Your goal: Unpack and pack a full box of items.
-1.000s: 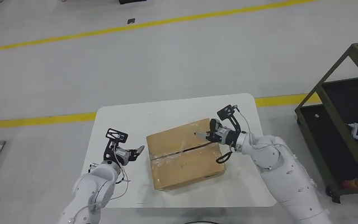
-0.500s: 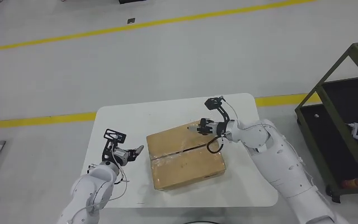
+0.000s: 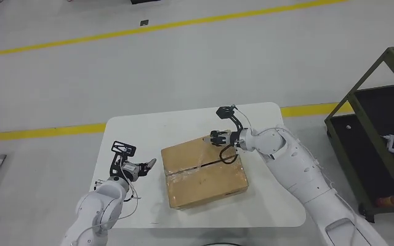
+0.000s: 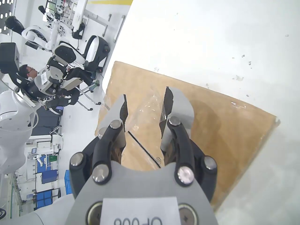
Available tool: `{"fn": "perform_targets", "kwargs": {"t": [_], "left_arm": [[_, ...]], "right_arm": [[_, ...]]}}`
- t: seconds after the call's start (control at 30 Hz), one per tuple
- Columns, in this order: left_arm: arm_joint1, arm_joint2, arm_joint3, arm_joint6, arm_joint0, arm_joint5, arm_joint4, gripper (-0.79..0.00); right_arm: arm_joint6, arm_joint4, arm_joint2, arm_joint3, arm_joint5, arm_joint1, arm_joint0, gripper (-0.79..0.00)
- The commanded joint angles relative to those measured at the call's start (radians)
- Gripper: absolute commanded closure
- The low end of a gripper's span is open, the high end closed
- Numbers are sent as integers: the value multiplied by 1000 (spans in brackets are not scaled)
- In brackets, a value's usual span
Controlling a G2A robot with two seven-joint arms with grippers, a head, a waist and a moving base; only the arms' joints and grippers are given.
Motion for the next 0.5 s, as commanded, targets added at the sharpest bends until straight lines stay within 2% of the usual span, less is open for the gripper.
{"fn": "perform_targets", "kwargs": {"t": [0.0, 0.1, 0.13, 0.23, 0.47], "left_arm": [[0, 0, 1, -1, -1, -1, 2, -785], [0, 0, 3, -3, -4, -4, 1, -785], [0, 1, 4, -4, -5, -6, 1, -785], [1, 4, 6, -5, -9, -12, 4, -785], [1, 4, 8, -5, -13, -18, 7, -785]], "right_arm": [[-1, 4, -7, 12, -2, -4, 8, -348], [-7, 3, -13, 34, -7, -9, 15, -308], [-13, 1, -15, 39, -8, -10, 17, -268], [-29, -5, -21, 56, -7, -15, 24, 0], [-57, -2, -39, 79, -12, -29, 29, 0]]}}
